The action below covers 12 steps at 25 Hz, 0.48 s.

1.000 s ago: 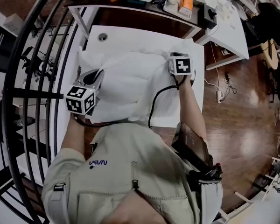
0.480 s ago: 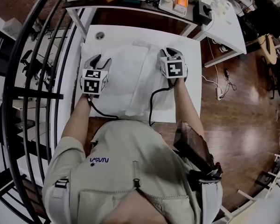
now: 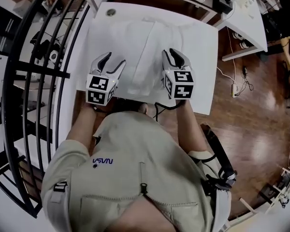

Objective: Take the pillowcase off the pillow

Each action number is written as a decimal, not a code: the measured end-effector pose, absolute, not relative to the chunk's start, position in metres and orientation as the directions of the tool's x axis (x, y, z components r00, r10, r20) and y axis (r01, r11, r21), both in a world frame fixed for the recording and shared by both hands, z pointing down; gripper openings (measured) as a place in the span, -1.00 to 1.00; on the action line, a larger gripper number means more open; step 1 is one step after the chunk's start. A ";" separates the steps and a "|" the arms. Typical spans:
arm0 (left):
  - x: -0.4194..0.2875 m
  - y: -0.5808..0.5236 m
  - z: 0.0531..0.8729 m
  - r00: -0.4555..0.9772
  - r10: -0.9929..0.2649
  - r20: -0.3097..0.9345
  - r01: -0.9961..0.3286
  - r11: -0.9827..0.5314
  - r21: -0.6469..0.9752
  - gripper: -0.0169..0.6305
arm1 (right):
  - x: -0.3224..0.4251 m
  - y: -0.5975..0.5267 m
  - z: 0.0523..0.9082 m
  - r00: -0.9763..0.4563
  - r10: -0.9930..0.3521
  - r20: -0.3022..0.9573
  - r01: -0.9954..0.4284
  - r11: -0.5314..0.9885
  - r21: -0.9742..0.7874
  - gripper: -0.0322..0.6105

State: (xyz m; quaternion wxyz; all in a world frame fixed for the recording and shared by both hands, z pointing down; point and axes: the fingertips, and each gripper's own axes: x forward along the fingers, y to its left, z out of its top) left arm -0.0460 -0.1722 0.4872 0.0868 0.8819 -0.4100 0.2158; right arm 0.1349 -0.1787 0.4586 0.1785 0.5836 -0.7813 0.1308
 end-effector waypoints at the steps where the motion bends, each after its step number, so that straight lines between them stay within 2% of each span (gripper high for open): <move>1: -0.046 -0.161 0.493 0.565 -0.682 0.465 -0.762 -0.647 -0.024 -0.13 | 0.131 -0.168 0.462 -0.266 -0.862 0.432 -0.955 0.296 0.002 -0.59; 5: -0.051 -0.120 0.519 0.564 -0.651 0.508 -0.753 -0.658 -0.008 -0.13 | 0.110 -0.119 0.489 -0.287 -0.837 0.466 -0.949 0.316 -0.017 -0.59; 12: -0.055 -0.085 0.564 0.589 -0.566 0.577 -0.683 -0.730 -0.018 -0.07 | 0.080 -0.047 0.548 -0.254 -0.756 0.603 -0.956 0.291 -0.038 -0.46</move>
